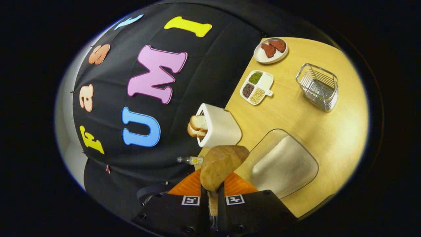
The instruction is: Close the left gripper, press the button to open the rice cooker; take a wooden spoon from the chopstick holder with the right hand, scoop a spoonful of rice and pour it into the rice cooker, then put the wooden spoon back into the chopstick holder.
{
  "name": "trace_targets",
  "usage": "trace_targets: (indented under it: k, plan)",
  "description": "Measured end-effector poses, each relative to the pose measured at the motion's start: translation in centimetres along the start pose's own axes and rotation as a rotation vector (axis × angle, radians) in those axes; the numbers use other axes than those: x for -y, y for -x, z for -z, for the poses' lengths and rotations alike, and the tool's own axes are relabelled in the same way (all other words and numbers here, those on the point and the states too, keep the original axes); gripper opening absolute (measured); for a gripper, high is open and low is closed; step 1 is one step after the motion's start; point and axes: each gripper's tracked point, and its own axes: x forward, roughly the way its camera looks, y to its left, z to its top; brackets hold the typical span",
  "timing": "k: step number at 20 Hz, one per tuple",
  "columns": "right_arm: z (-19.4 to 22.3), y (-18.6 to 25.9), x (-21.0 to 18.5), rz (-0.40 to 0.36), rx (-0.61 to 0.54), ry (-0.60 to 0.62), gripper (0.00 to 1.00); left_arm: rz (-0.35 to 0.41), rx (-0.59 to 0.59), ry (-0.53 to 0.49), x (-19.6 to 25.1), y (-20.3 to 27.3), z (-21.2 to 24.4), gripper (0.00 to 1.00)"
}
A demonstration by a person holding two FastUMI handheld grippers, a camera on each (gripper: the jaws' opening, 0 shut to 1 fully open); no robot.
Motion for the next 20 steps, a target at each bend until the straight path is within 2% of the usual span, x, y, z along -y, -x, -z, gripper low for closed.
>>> trace_targets:
  k: [1,2,6,8,9,14,17,20]
  plan:
    - [0.9,-0.4,-1.0,-0.008,-0.015,0.017,0.14,-0.008,0.004,0.009,-0.4,0.0,0.0,0.92]
    - [1.9,-0.8,-2.0,-0.017,-0.027,0.035,0.14,-0.019,0.008,0.019,-0.9,0.2,0.0,0.95]
    - [6.4,-2.9,-6.3,-0.081,-0.105,0.099,0.14,-0.052,0.031,0.076,-2.5,0.5,-0.3,0.95]
    - [8.3,-4.0,-7.4,-0.086,-0.129,0.149,0.14,-0.067,0.035,0.108,-3.4,0.5,0.1,0.92]
    - [9.2,-4.4,-8.1,-0.093,-0.138,0.175,0.14,-0.077,0.034,0.122,-3.8,0.6,0.4,0.95]
    - [14.4,-6.1,-11.6,-0.171,-0.202,0.3,0.14,-0.117,0.019,0.207,-5.7,0.9,2.0,0.95]
    - [16.7,-7.3,-12.4,-0.192,-0.204,0.416,0.14,-0.135,0.008,0.235,-6.4,0.9,2.6,0.96]
    - [18.8,-7.9,-13.3,-0.232,-0.175,0.597,0.14,-0.155,0.02,0.214,-7.4,1.2,2.3,0.92]
